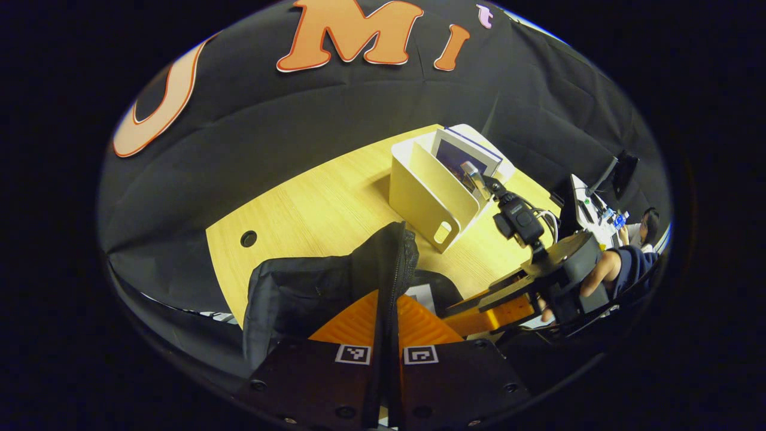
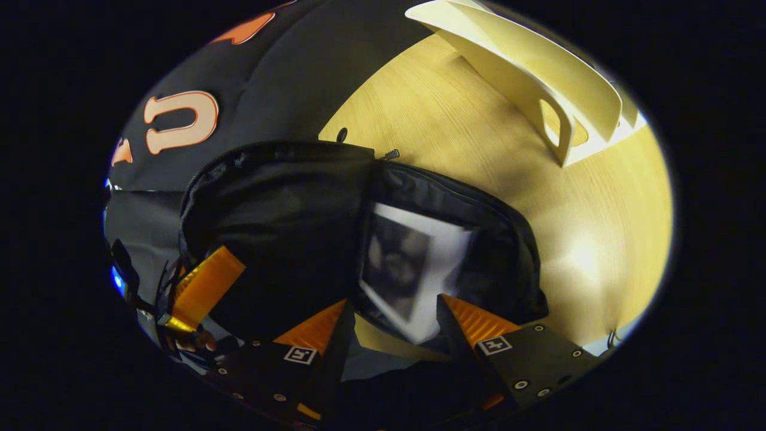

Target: Open the schoolbag, grab two books from the bookshelf and put them into the schoolbag.

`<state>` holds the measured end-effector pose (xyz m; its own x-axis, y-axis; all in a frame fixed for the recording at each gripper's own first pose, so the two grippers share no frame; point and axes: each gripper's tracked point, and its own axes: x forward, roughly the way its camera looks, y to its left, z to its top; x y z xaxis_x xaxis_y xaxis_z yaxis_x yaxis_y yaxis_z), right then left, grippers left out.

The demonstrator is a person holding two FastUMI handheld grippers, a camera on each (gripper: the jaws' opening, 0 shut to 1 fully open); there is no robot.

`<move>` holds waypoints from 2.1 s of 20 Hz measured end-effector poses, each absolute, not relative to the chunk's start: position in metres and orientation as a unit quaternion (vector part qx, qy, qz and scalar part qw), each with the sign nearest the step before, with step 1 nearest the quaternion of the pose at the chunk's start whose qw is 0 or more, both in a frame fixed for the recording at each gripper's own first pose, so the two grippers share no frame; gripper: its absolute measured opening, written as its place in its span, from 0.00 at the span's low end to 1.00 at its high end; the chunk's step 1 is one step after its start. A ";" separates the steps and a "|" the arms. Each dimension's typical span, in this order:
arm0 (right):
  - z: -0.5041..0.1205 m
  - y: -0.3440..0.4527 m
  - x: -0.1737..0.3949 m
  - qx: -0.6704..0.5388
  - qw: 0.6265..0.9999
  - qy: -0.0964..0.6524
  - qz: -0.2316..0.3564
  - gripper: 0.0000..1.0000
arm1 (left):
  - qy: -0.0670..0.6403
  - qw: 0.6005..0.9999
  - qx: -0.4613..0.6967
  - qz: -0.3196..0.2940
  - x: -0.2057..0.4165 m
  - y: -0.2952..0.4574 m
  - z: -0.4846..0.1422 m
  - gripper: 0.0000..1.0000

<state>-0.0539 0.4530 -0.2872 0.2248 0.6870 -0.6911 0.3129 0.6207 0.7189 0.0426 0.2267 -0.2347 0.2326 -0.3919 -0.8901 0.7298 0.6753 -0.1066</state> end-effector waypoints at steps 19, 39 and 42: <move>-0.207 0.214 0.034 0.151 0.773 0.611 0.078 0.98 | 0.536 0.784 0.123 -0.286 0.041 0.211 -0.264 0.06; -0.302 0.140 0.135 0.086 0.728 0.680 0.031 0.47 | 0.586 0.785 0.099 -0.173 0.038 0.206 -0.281 0.06; -0.292 0.139 0.131 0.107 0.723 0.682 0.021 0.37 | 0.581 0.789 0.104 -0.172 0.042 0.205 -0.280 0.06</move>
